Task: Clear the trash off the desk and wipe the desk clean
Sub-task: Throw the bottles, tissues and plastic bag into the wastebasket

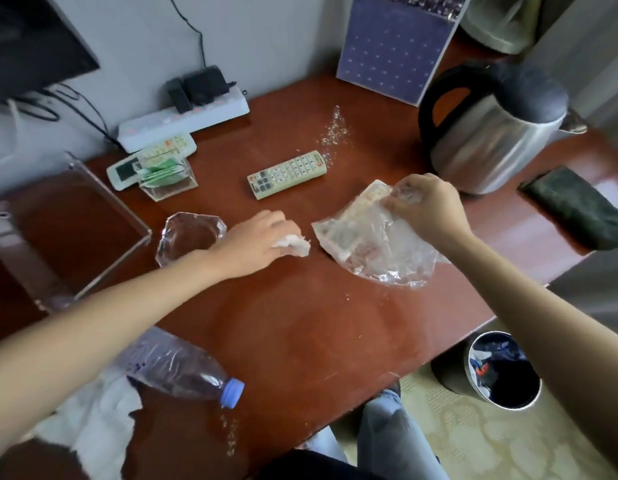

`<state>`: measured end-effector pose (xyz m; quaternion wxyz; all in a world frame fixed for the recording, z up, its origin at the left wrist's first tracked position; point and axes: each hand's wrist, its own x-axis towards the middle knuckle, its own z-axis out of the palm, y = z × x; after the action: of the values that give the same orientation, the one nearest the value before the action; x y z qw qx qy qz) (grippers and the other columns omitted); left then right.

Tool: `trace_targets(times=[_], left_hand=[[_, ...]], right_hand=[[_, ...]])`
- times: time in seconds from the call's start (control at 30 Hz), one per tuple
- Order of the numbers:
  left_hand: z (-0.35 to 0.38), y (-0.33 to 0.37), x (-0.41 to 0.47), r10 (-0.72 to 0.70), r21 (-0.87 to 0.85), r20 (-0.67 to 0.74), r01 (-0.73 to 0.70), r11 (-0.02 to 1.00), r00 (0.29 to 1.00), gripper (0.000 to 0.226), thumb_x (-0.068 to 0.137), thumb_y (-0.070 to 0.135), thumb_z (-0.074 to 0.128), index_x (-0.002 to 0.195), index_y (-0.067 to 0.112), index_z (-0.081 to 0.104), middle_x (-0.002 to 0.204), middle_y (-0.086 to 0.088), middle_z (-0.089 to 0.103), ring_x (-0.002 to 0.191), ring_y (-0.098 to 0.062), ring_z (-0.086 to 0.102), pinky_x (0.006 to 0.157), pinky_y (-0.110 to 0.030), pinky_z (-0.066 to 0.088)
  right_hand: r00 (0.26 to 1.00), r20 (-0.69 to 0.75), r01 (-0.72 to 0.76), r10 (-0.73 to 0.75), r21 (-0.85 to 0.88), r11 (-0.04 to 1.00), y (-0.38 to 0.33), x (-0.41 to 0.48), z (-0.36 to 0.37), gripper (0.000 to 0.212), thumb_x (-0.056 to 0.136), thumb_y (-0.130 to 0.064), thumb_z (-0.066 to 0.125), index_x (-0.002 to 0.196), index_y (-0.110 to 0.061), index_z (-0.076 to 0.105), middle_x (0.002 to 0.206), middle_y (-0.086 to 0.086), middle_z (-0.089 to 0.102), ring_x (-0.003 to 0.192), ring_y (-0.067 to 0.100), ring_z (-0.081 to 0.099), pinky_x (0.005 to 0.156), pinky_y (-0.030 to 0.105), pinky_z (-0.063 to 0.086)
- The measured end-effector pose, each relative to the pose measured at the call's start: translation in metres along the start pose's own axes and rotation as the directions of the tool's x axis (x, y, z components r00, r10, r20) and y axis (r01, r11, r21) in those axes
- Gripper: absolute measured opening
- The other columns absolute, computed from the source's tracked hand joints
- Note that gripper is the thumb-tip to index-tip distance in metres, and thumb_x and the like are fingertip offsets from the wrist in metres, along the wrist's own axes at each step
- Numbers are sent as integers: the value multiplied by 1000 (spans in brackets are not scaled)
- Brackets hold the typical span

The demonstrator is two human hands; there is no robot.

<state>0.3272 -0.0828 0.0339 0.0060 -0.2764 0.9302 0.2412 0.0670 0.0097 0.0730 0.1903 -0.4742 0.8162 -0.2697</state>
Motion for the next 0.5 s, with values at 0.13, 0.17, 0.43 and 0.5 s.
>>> trace_targets(times=[0.13,0.17,0.43,0.5], left_hand=[[-42,-34,-30,-281,-165,-233,247,955,931,22,93,13,52,115,12,54,112,-10,50,97,-28,54,83,-40,44],[-50,-40,-38,-338,-224,-275,282,933,900,21,94,13,51,114,13,53,114,-9,50,91,-25,55,78,-39,46],[-81,-85,-97,-630,-345,-335,530,774,701,25,92,18,52,117,16,56,121,-7,57,106,-25,54,78,-20,33],[-83,-88,-121,-544,-313,-225,468,826,809,30,81,39,55,110,32,55,117,1,53,110,-17,51,86,-20,32]], right_hand=[[992,64,109,-111,33,994,-40,12,25,27,77,-40,72,90,-17,68,95,2,62,93,22,56,77,38,49],[989,77,122,-126,47,991,-49,14,31,27,77,-40,73,89,-17,68,96,3,63,93,22,57,77,39,50],[959,194,211,-208,3,977,-78,17,74,24,80,-37,69,92,-16,68,100,5,63,96,26,54,79,39,47],[944,237,239,-228,-16,971,-83,13,81,26,80,-37,69,92,-15,67,100,6,63,98,28,52,82,42,46]])
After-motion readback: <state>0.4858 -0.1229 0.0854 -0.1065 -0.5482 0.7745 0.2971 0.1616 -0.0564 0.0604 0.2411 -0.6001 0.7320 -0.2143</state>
